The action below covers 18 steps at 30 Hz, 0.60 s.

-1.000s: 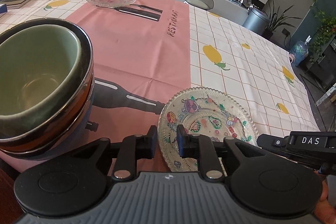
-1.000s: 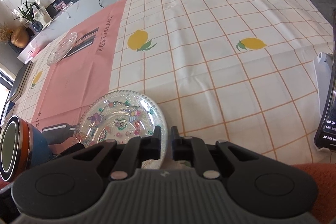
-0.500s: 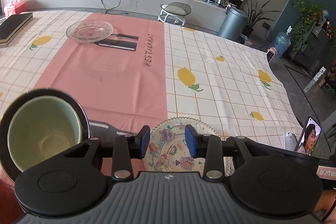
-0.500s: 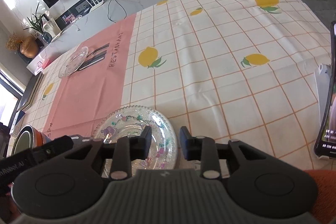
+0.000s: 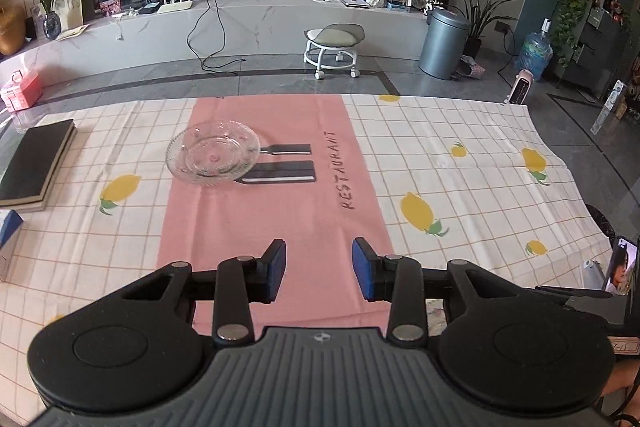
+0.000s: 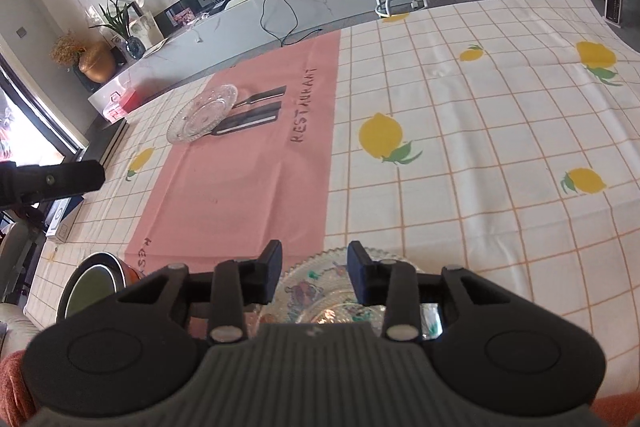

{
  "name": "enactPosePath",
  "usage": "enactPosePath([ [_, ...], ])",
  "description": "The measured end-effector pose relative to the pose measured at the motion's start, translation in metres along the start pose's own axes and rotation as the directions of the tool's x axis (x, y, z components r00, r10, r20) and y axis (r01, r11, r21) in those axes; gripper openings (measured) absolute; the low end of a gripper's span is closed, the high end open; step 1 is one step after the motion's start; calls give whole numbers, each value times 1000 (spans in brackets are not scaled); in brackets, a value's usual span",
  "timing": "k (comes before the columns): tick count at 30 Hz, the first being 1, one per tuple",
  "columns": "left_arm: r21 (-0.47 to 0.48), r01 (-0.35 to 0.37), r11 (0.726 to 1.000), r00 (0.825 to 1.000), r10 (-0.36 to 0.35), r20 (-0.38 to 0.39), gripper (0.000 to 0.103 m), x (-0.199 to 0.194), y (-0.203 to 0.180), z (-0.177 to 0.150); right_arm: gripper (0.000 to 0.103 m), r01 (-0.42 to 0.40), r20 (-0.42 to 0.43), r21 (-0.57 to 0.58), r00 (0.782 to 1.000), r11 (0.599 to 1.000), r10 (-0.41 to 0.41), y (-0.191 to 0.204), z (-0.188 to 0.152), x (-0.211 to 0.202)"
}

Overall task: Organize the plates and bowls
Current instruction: 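Move the open left tool toward the plain clear glass plate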

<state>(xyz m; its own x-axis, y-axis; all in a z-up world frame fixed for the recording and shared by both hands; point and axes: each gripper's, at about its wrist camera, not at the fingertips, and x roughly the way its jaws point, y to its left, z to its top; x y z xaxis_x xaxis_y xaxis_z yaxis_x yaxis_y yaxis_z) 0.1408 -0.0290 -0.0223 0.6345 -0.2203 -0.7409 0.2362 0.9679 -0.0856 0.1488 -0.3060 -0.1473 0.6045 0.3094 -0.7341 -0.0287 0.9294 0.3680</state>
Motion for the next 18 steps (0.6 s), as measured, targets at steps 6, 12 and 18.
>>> enactPosePath([
  [6,33,-62,998,998,62,-5,42,15,45,17,37,-9,-13,-20,1000,1000,9,21,23,26],
  [12,-30,-53,998,998,53,-19,42,40,98,27,39,0,-24,-37,1000,999,-1,38,46,56],
  [18,-62,-34,997,999,33,-20,42,65,136,31,40,-1,-35,-54,999,999,-1,55,65,89],
])
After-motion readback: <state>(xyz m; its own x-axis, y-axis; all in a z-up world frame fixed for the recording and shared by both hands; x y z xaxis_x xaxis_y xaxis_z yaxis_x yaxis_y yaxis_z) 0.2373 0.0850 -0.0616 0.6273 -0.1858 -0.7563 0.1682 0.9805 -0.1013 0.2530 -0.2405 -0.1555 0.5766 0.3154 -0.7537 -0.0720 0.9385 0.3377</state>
